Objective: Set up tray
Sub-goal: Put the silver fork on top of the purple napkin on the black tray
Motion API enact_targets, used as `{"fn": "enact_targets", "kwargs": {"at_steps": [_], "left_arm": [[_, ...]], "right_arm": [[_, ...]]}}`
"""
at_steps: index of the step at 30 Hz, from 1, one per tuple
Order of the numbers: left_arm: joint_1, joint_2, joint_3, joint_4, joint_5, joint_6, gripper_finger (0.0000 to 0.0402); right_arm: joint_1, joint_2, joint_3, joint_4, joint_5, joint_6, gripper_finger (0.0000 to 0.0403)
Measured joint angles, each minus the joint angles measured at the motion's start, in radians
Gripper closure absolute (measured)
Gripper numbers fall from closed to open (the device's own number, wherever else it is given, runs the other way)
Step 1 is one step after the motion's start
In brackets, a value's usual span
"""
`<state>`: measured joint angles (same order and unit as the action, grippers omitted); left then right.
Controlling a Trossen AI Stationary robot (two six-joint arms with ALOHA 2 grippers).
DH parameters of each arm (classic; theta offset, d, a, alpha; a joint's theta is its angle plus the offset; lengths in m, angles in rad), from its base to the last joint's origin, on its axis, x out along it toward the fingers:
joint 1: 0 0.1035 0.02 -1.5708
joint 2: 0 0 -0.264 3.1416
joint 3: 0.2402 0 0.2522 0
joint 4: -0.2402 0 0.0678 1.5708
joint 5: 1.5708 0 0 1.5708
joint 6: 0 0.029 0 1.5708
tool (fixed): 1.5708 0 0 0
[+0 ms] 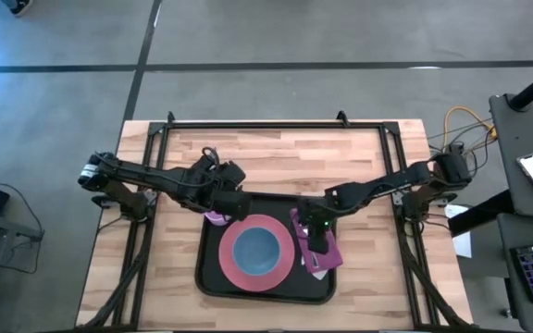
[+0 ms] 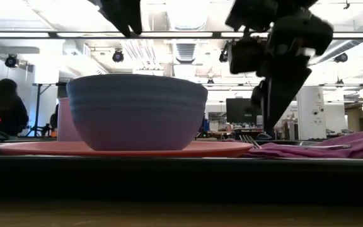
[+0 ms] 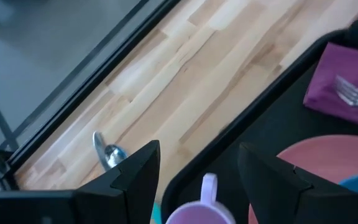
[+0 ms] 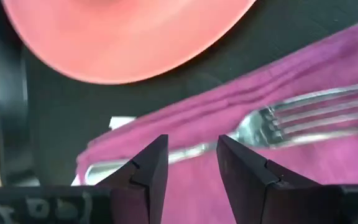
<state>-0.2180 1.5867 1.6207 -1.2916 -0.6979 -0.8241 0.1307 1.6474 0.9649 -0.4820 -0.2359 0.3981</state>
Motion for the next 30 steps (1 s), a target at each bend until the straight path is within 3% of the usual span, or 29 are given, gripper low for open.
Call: {"fn": "enact_targets", "kwargs": {"at_steps": [11, 20, 24, 30], "left_arm": [[-0.07, -0.009, -0.046, -0.151, 0.01, -0.154, 0.0205], [-0.248, -0.157, -0.3, -0.16, 0.155, -0.472, 0.0205], [-0.377, -0.25, -0.431, -0.088, 0.24, -0.652, 0.0205], [-0.568, -0.317, -0.641, 0.183, 0.28, -0.817, 0.0205]], "right_arm": [[0.177, -0.03, 0.01, -0.103, 0.009, 0.071, 0.0275], [0.308, -0.007, 0.009, -0.046, 0.05, 0.148, 0.0275], [0.324, -0.007, 0.01, -0.022, 0.087, 0.218, 0.0275], [0.33, -0.007, 0.02, 0.0, 0.09, 0.237, 0.0275]]}}
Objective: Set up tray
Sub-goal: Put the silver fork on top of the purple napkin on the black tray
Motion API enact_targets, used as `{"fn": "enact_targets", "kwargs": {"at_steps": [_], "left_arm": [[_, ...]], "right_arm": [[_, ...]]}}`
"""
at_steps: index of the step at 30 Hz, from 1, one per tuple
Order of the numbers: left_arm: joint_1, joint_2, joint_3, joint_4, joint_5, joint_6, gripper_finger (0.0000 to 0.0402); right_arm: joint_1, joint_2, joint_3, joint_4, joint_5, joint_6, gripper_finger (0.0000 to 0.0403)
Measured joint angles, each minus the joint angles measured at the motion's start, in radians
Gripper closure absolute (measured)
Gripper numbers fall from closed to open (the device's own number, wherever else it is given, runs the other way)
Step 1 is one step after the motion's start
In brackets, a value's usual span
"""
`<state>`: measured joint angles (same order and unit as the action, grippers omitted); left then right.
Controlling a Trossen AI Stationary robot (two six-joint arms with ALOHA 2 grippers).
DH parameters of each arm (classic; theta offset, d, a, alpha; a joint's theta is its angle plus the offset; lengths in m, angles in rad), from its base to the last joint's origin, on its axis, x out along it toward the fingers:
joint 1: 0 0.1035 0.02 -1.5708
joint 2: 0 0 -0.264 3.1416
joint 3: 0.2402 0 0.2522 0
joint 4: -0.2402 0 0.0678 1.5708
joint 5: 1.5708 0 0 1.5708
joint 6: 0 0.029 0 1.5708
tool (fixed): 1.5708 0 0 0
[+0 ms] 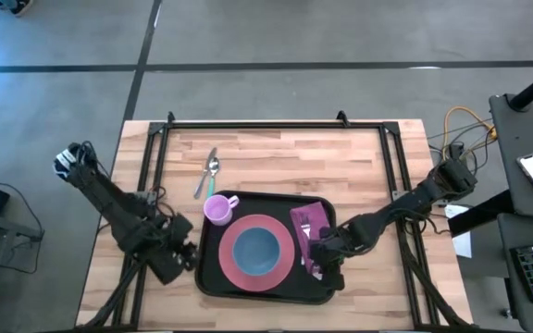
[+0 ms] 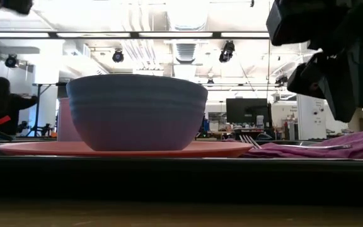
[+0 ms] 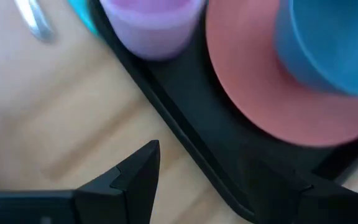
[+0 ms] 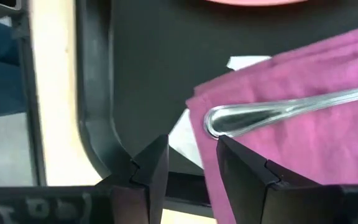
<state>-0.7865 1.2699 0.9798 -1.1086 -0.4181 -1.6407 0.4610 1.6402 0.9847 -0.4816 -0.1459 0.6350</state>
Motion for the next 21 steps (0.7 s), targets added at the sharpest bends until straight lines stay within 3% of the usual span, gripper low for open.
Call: {"fn": "enact_targets", "kwargs": {"at_steps": [8, 21], "left_arm": [[-0.093, 0.015, -0.206, 0.328, 0.0, -0.113, 0.0205], [-0.19, 0.018, -0.275, 0.406, 0.101, -0.178, 0.0205]], "right_arm": [[0.0, 0.012, 0.008, 0.04, 0.018, -0.007, 0.0275], [-0.001, 0.107, 0.008, 0.052, 0.014, 0.005, 0.0275]]}}
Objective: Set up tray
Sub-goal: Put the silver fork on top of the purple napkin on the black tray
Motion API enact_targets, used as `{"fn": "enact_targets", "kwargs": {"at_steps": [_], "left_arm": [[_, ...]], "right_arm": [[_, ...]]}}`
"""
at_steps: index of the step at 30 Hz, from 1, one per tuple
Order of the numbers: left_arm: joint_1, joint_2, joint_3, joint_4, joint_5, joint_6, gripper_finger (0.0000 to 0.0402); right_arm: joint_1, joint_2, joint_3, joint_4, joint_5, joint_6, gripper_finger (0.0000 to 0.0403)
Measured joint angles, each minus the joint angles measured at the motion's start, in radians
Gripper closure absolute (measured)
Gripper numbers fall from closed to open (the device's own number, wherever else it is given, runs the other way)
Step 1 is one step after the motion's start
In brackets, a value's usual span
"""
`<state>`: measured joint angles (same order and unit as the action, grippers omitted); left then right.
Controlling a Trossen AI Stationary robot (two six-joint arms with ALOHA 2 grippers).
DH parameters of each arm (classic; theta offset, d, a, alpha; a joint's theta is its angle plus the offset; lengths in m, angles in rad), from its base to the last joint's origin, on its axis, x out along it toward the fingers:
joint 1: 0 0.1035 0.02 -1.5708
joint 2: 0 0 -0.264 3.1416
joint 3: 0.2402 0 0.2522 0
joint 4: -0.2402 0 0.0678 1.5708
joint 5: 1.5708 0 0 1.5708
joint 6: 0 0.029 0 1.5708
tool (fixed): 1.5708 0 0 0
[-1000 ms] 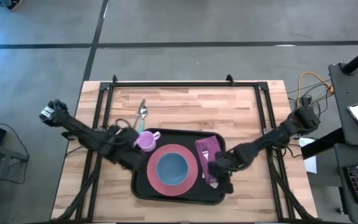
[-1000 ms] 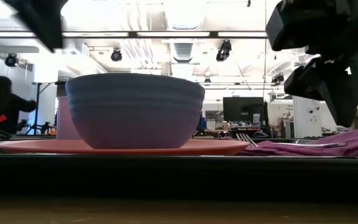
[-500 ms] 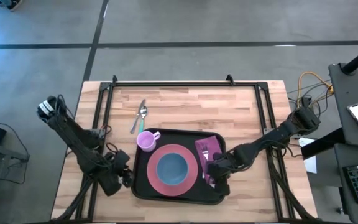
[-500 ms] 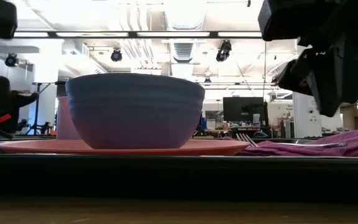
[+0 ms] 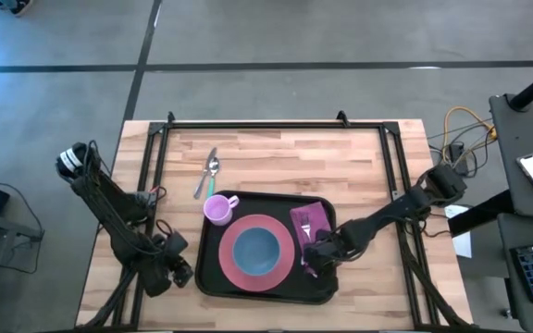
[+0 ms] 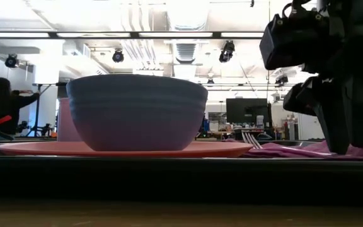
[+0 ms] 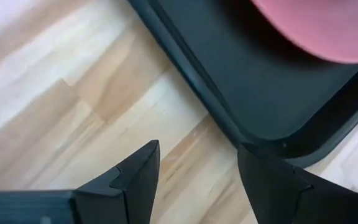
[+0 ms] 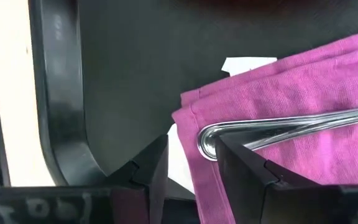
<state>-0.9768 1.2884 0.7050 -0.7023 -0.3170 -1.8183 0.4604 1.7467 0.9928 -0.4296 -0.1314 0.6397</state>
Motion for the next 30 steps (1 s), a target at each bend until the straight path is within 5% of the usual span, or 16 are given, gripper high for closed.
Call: {"fn": "enact_targets", "kwargs": {"at_steps": [16, 30], "left_arm": [[0.002, 0.0, -0.225, 0.438, -0.002, -0.028, 0.0205], [0.003, 0.001, -0.219, 0.423, -0.102, -0.026, 0.0205]], "right_arm": [[-0.003, 0.056, 0.003, 0.161, -0.007, 0.011, 0.0275], [0.016, -0.007, 0.148, -0.316, 0.058, 0.081, 0.0275]]}}
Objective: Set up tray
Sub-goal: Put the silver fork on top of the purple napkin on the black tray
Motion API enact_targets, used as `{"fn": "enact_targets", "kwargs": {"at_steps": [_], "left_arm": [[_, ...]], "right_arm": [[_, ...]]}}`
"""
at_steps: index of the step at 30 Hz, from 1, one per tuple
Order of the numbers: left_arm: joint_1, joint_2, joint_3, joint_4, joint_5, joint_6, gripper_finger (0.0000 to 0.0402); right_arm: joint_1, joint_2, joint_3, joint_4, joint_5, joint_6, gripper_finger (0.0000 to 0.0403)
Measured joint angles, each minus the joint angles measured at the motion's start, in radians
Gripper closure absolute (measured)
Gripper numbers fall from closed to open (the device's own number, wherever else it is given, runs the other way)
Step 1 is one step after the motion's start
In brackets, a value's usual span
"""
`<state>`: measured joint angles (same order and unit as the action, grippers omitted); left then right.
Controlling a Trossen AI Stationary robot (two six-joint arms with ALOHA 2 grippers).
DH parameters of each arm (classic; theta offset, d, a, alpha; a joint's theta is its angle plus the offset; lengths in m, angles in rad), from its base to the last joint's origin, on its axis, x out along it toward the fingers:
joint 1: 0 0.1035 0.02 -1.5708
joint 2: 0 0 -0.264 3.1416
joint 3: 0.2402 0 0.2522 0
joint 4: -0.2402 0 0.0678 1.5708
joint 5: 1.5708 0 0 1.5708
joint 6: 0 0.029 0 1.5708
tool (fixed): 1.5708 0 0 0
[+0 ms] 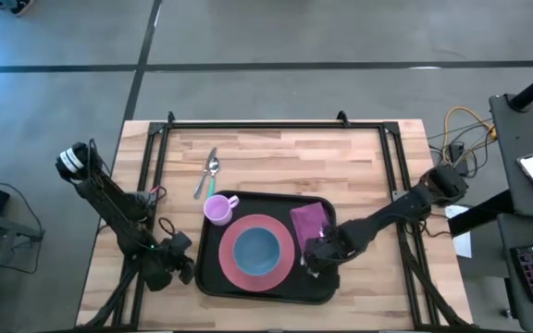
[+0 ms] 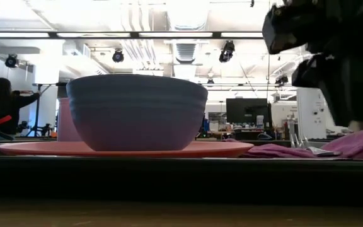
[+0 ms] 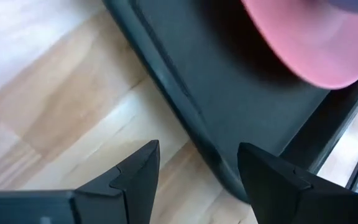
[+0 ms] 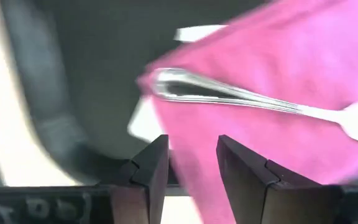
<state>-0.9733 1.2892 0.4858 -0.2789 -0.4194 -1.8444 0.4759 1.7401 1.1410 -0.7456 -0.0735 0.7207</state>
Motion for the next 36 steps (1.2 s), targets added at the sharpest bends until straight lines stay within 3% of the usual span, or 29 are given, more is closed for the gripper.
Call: {"fn": "enact_targets", "kwargs": {"at_steps": [5, 14, 23, 31, 36], "left_arm": [[0.008, 0.0, -0.017, -0.002, -0.028, 0.002, 0.0205], [0.009, 0.0, -0.034, 0.008, -0.031, 0.002, 0.0205], [0.014, 0.001, -0.033, 0.051, -0.028, 0.002, 0.0205], [0.014, 0.061, -0.022, 0.089, -0.041, 0.003, 0.0205], [0.015, 0.079, -0.003, 0.092, -0.044, 0.003, 0.0205]], "right_arm": [[-0.017, 0.003, -0.03, -0.019, 0.072, 0.037, 0.0275], [-0.02, 0.064, -0.072, 0.083, -0.038, 0.039, 0.0275], [-0.024, 0.117, -0.038, 0.299, -0.059, 0.042, 0.0275], [-0.026, 0.16, 0.041, 0.312, -0.058, 0.073, 0.0275], [-0.024, 0.128, 0.099, 0.224, -0.042, 0.064, 0.0275]]}}
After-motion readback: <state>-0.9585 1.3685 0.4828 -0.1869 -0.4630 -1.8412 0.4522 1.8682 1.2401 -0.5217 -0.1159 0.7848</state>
